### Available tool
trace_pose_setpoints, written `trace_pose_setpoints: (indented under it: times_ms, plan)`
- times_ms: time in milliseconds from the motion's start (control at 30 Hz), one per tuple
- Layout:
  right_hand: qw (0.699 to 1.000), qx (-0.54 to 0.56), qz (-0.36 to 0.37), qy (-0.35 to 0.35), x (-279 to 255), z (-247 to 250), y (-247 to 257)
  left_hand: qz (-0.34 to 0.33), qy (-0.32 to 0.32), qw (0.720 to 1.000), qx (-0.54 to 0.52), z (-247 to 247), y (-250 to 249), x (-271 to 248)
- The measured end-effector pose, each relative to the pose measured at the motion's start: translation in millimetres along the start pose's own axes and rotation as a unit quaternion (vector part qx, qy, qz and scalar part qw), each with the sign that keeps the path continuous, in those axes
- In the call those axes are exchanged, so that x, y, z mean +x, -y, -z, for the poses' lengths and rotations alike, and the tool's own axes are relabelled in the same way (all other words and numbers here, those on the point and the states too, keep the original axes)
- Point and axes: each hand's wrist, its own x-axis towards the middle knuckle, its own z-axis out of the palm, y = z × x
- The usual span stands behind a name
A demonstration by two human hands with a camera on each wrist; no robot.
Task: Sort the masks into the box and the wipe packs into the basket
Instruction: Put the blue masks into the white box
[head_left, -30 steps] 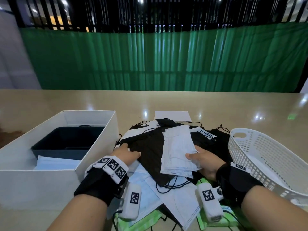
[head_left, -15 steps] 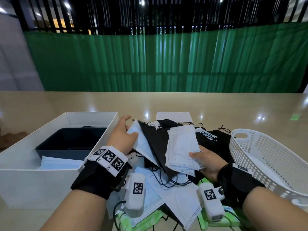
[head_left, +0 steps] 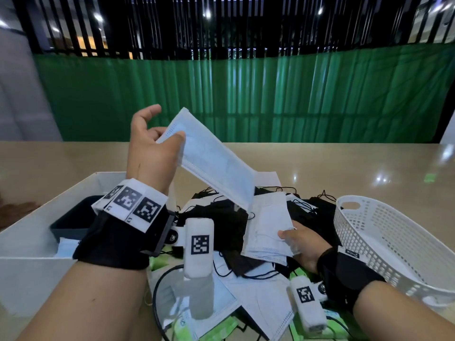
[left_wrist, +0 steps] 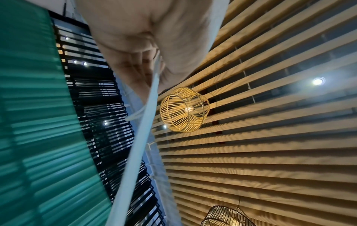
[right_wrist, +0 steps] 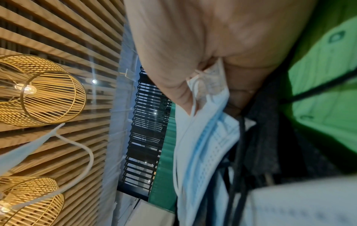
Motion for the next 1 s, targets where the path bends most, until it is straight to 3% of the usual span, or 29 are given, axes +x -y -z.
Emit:
trace_pose_setpoints:
  times_ms: [100, 200, 400, 500, 700, 900, 1000]
  plan:
    - [0.999, -0.017, 0.020, -0.018, 0, 2, 2, 0.044, 0.028, 0.999, -0.007, -6, 11, 2]
    - [0.991, -0.058, 0.086, -0.079, 2, 7, 10, 0.089, 0.069, 0.992, 0.060, -13, 31, 1]
    - [0.945, -0.175, 0.238, -0.140, -18, 5, 58, 0.192, 0.125, 0.964, 0.134, -27, 64, -4]
    - [0.909, -0.303, 0.266, -0.105, -24, -5, 69, 0.260, 0.131, 0.953, 0.086, -40, 66, -11]
    - [0.839, -0.510, 0.185, 0.033, -26, -31, 58, 0.387, 0.137, 0.911, -0.022, -50, 73, -25]
    - [0.794, -0.570, 0.158, 0.140, -27, -48, 47, 0.416, 0.169, 0.893, -0.019, -39, 93, -24]
    - [0.804, -0.556, 0.131, 0.165, -26, -48, 45, 0.393, 0.185, 0.900, 0.037, -35, 96, -24]
